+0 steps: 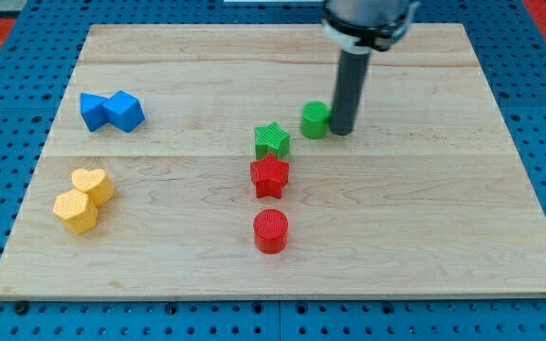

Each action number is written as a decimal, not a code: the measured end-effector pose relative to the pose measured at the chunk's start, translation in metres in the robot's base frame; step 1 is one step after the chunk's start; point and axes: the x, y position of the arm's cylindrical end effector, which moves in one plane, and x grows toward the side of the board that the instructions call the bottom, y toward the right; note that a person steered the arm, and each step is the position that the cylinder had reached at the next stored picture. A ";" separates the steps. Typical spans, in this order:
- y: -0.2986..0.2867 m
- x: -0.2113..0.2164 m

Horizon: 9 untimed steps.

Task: Push the cube diagonal to the green circle

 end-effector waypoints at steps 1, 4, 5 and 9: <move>-0.018 -0.026; -0.087 -0.131; -0.229 -0.125; -0.258 -0.008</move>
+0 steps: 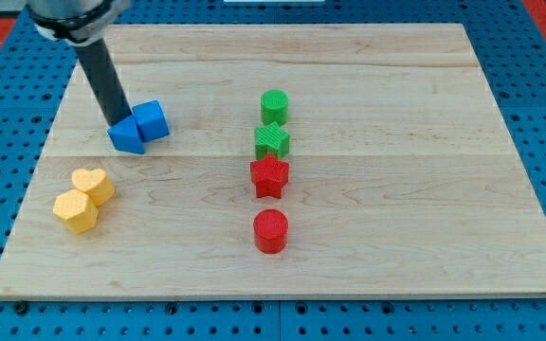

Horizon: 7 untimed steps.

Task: Push the cube diagonal to the green circle

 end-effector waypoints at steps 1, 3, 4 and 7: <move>0.005 0.025; 0.030 -0.022; 0.078 -0.039; 0.076 -0.104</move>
